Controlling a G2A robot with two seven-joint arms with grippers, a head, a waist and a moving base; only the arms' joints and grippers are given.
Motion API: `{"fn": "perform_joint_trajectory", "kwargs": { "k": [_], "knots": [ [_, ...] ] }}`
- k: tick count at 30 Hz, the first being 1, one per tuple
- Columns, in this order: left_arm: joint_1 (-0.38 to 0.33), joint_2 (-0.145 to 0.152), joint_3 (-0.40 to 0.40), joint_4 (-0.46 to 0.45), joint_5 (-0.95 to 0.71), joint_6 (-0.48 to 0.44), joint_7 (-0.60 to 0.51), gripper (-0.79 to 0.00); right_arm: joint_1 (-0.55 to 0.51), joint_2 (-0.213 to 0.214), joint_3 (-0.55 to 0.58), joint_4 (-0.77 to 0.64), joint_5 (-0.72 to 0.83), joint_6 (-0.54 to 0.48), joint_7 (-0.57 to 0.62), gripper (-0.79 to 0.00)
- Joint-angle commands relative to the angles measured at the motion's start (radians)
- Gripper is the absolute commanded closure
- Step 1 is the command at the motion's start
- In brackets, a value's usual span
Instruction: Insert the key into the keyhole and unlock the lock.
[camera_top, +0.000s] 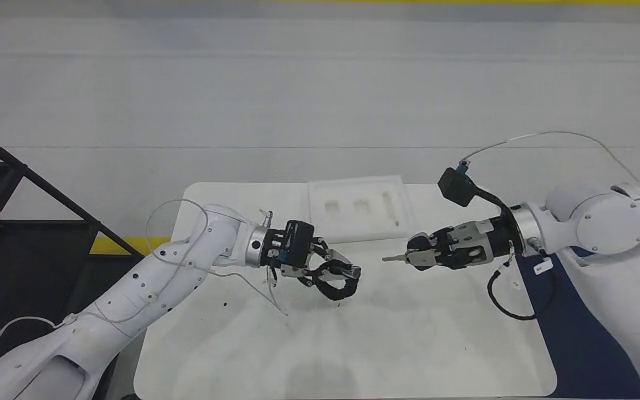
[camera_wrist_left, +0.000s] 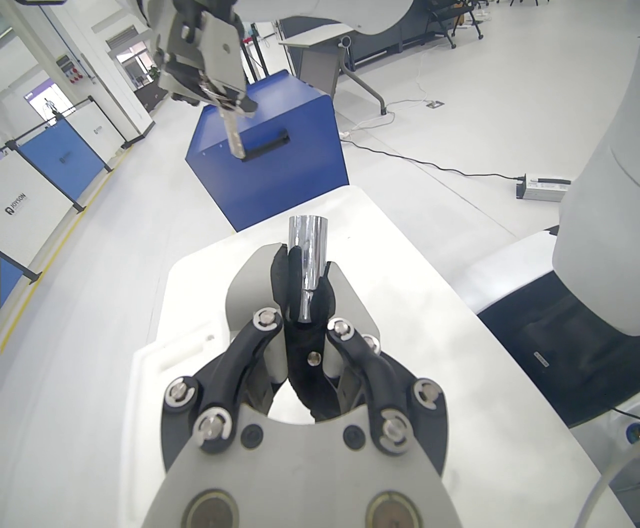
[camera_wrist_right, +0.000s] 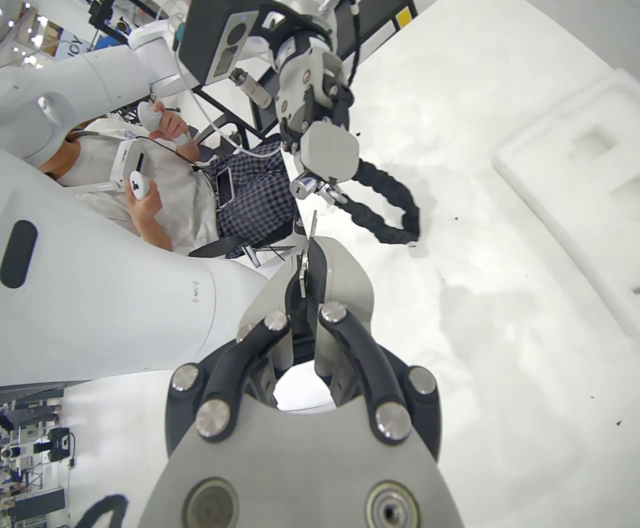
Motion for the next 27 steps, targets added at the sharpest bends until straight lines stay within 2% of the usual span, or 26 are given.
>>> {"fn": "perform_joint_trajectory", "kwargs": {
  "k": [1, 10, 26, 27],
  "knots": [
    [-0.011, -0.008, 0.001, 0.007, -0.009, -0.001, -0.006, 0.000, -0.004, 0.002, -0.009, -0.004, 0.090, 0.000, 0.000, 0.000],
    [-0.049, -0.047, 0.015, 0.062, -0.010, 0.044, 0.002, 0.000, 0.003, 0.015, -0.024, 0.062, 0.182, -0.005, -0.005, 0.000],
    [-0.049, -0.047, 0.015, 0.062, -0.010, 0.044, 0.002, 0.000, 0.003, 0.015, -0.024, 0.062, 0.182, -0.005, -0.005, 0.000],
    [-0.049, -0.047, 0.015, 0.062, -0.010, 0.044, 0.002, 0.000, -0.006, 0.015, -0.020, 0.063, 0.181, -0.001, -0.039, 0.000]
  ]
}}
